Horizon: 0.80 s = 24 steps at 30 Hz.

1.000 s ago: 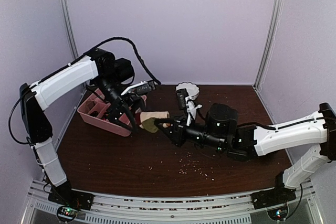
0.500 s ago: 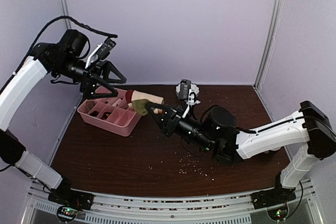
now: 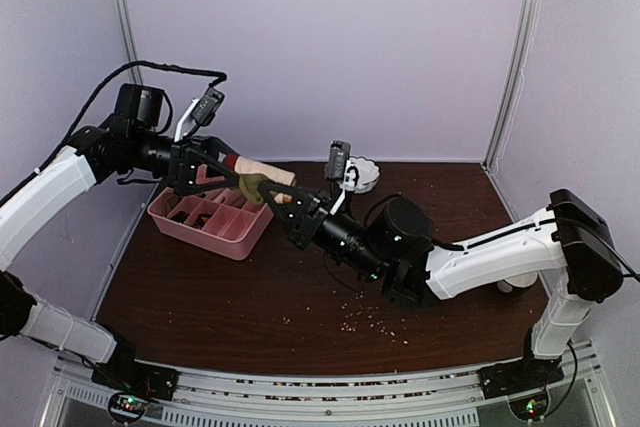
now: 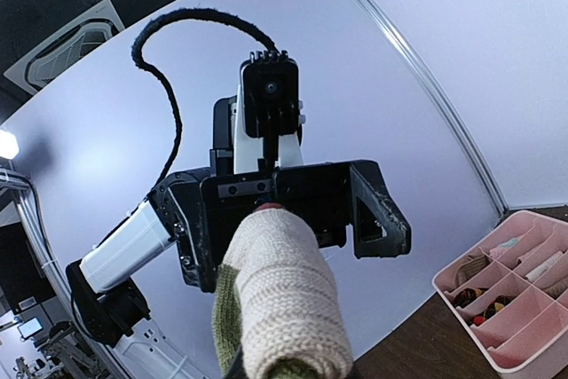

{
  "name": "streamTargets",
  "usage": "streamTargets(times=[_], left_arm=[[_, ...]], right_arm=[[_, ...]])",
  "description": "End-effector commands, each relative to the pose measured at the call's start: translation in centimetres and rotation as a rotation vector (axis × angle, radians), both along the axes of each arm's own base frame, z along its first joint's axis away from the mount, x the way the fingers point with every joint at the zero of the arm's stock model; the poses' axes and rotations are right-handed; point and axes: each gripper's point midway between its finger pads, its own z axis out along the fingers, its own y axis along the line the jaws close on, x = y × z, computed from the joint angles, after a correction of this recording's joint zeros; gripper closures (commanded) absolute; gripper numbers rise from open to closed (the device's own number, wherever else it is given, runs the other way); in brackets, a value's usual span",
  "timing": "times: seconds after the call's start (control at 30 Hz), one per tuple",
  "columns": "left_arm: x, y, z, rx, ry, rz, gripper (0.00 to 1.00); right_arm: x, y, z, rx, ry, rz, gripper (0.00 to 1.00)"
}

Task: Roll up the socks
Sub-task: Pass from the right arm to the left

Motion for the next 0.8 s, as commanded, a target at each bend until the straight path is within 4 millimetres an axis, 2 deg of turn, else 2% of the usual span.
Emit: streamTargets(times=[0.0, 0.07, 0.17, 0.3, 0.33, 0.37, 0.43, 0.47, 0.5, 0.57, 0.6, 0.73, 0.77], left_arm=[[-1.3, -0.9, 3.1, -0.118, 0.030, -0.063, 0.02], [-2.1, -0.9, 3.1, -0.117, 0.023, -0.082, 0.03], [-2.3, -1.0, 2.7, -0.104, 0.041, -0.084, 0.14], [-1.9, -1.1, 1.2, -0.068, 0.060, -0.059, 0.35], [-1.6, -1.1, 0.9, -0.053, 0.061, -0.044, 0.42], [-1.2, -1.1, 0.6, -0.035, 0.049, -0.025, 0.53], [-0.5, -1.0, 0.0, 0.013, 0.026, 0.014, 0.82], [0.0, -0.9, -0.5, 0.046, 0.017, 0.040, 1.00], [0.7, -0.7, -0.9, 0.077, 0.006, 0.073, 1.00], [2.0, -0.3, -2.0, 0.134, -0.010, 0.127, 1.00], [3.0, 0.2, -2.9, 0.183, -0.026, 0.172, 1.00], [8.7, 4.3, -7.0, 0.446, -0.136, 0.425, 1.00], [9.9, 5.6, -7.9, 0.514, -0.155, 0.487, 1.00]], right_arm=[[0.0, 0.2, 0.9, 0.037, -0.008, 0.011, 1.00], [0.1, 0.0, 0.9, 0.048, -0.007, 0.006, 1.00], [0.4, -0.2, 0.6, 0.048, 0.001, -0.012, 1.00], [0.5, -0.2, 0.5, 0.041, -0.003, -0.020, 1.00], [0.5, -0.2, 0.6, 0.042, -0.004, -0.020, 1.00], [0.5, -0.2, 0.5, 0.041, -0.003, -0.020, 1.00], [0.5, 0.1, 0.2, 0.026, 0.002, -0.017, 1.00], [0.6, 0.4, -0.2, 0.002, 0.007, -0.018, 1.00], [0.8, 0.7, -0.3, -0.021, 0.013, -0.020, 0.94], [1.2, 1.0, -1.3, -0.078, 0.030, -0.036, 0.72], [1.5, 0.9, -1.9, -0.103, 0.041, -0.059, 0.67], [2.9, -2.0, -4.3, -0.197, 0.082, -0.201, 0.32], [3.2, -2.9, -4.9, -0.222, 0.098, -0.235, 0.28]])
